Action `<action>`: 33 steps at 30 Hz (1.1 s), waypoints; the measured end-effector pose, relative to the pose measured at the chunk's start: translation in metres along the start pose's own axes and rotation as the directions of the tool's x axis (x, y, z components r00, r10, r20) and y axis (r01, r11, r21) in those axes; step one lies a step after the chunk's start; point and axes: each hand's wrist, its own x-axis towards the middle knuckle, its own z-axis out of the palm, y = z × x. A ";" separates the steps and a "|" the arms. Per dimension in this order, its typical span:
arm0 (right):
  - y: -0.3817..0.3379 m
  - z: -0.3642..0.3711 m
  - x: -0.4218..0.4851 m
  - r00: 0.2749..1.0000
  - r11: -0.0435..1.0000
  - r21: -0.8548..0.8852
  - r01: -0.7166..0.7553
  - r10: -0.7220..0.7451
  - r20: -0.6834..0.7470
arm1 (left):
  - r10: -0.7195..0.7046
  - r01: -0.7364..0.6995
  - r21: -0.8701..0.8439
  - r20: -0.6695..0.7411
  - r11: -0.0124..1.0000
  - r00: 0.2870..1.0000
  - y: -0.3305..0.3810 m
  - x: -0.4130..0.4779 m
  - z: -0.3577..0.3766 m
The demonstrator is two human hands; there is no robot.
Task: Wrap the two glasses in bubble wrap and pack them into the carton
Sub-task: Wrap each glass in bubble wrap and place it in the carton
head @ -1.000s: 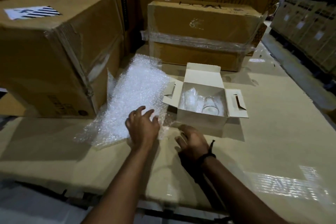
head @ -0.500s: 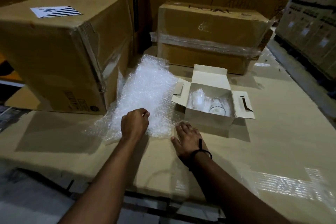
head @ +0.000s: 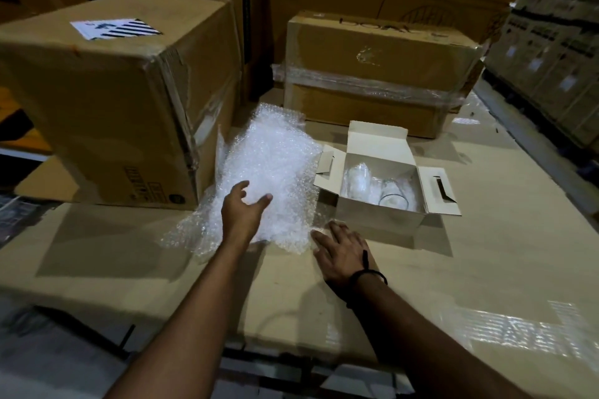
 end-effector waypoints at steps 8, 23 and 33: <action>-0.002 -0.008 -0.006 0.997 0.984 0.175 0.023 -0.009 -0.079 | -0.435 0.530 -0.174 0.393 0.830 0.810 0.007 0.014 -0.015; 0.031 -0.058 -0.026 0.949 0.895 0.319 0.312 -0.273 -0.161 | -0.424 0.594 -0.381 0.443 0.709 0.790 0.004 -0.030 -0.015; 0.146 -0.088 -0.049 0.996 0.996 0.041 -0.079 0.080 -0.041 | 0.208 -0.294 0.414 0.239 0.862 0.948 -0.014 -0.094 0.040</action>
